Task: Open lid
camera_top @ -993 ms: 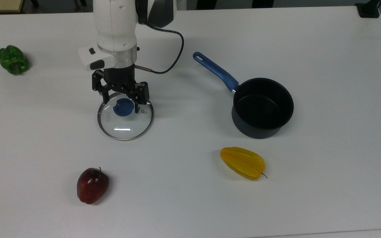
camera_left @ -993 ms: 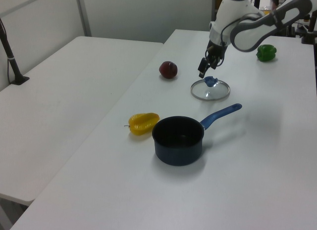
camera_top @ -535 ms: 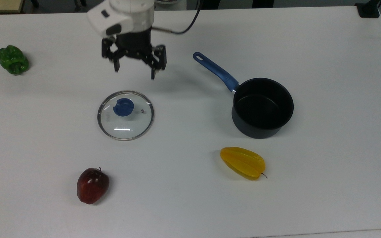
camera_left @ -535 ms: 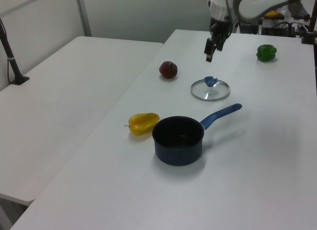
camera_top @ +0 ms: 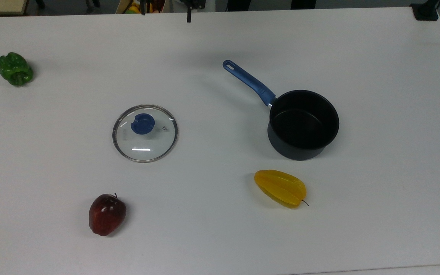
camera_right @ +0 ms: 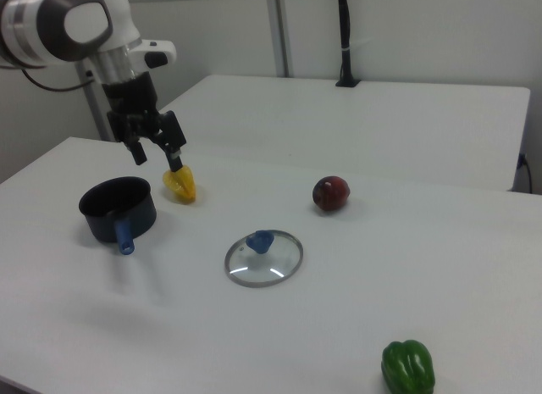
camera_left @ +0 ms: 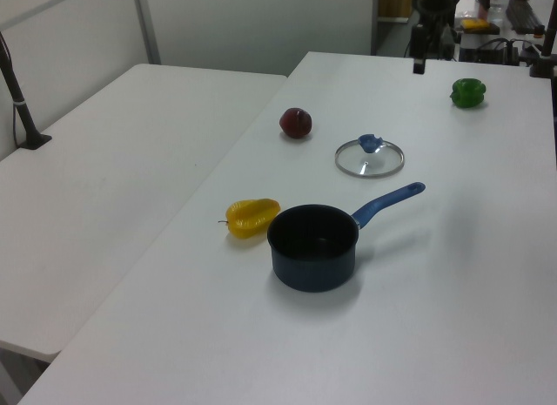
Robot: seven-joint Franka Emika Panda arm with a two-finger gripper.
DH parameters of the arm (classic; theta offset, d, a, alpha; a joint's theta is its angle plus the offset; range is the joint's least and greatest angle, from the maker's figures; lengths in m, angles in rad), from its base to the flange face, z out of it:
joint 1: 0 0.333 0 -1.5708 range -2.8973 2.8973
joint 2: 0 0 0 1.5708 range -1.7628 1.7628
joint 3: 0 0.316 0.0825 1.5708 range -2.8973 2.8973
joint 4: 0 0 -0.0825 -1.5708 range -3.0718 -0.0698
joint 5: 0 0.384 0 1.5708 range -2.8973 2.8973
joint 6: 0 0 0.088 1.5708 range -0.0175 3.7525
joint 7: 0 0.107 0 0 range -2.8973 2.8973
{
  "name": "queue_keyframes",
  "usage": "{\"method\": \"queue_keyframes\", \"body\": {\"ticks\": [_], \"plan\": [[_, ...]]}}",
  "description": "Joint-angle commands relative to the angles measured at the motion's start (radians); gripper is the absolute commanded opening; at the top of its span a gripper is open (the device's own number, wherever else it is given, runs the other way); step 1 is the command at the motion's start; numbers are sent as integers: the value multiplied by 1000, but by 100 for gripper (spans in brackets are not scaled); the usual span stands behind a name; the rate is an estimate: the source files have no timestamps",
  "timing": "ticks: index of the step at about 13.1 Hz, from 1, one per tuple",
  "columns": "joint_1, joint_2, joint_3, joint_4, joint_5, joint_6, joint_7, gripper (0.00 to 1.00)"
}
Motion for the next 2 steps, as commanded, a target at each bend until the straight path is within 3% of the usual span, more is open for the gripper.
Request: {"method": "queue_keyframes", "body": {"ticks": [1,2], "plan": [[5,-36,-36,-18,42,-52,-31,100],[6,-36,-36,-16,42,-50,-31,100]]}}
